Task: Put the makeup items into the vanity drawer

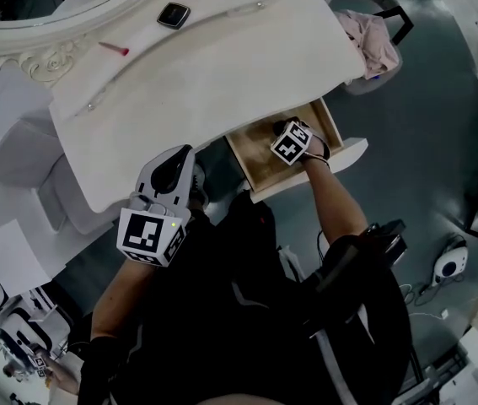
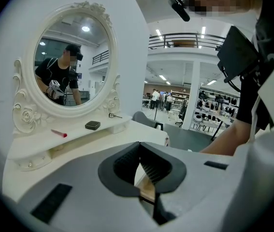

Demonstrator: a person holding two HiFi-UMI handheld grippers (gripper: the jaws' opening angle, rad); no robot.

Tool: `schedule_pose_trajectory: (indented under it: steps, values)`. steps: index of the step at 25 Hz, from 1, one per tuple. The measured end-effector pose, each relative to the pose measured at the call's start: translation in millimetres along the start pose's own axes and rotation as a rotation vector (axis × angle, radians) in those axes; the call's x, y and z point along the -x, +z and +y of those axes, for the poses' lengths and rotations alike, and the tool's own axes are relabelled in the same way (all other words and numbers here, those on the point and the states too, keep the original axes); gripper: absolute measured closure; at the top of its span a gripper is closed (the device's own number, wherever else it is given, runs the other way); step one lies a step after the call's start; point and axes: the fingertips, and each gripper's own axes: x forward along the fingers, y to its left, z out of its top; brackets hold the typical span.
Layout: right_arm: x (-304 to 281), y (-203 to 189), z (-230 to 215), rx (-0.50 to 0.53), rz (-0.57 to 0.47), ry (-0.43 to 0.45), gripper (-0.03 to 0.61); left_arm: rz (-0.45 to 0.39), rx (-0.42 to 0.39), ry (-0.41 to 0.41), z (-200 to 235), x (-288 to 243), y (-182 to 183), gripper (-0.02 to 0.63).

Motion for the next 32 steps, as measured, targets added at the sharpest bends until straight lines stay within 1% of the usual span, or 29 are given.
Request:
schedule_pose_trajectory:
  steps: [6, 14, 18, 19, 21, 25, 28, 32]
  values:
    - [-2.2, -4.6, 2.1, -0.005, 0.019, 0.006, 0.572, 0.001, 0.009, 0.004, 4.0, 3.4, -3.5, 0.611]
    - [-4.8, -6.9, 3.3, -0.009, 0.03, 0.007, 0.569, -0.001, -0.009, -0.017, -4.4, 6.6, -1.1, 0.611]
    - [-3.9, -7.5, -0.1, -0.021, 0.033, -0.007, 0.561, -0.002, -0.022, -0.021, -5.5, 8.2, 1.5, 0.611]
    - [-3.7, -6.9, -1.4, -0.026, 0.034, -0.012, 0.548, -0.003, -0.027, -0.024, -5.4, 8.8, 2.1, 0.611]
    - [-1.2, -5.8, -1.4, -0.051, 0.038, -0.011, 0.494, -0.004, -0.036, -0.033, -5.6, 11.3, 3.7, 0.611]
    - [13.8, 2.2, 2.6, -0.101, 0.042, 0.002, 0.437, -0.007, -0.045, -0.074, -7.6, 14.8, 11.9, 0.611]
    - [31.6, 12.5, 7.1, -0.118, 0.029, -0.002, 0.42, -0.021, -0.059, -0.119, -10.9, 17.7, 23.4, 0.611]
    - [63.1, 23.0, 10.6, -0.154, 0.005, -0.024, 0.419, -0.053, -0.065, -0.15, -7.4, 20.4, 40.5, 0.611]
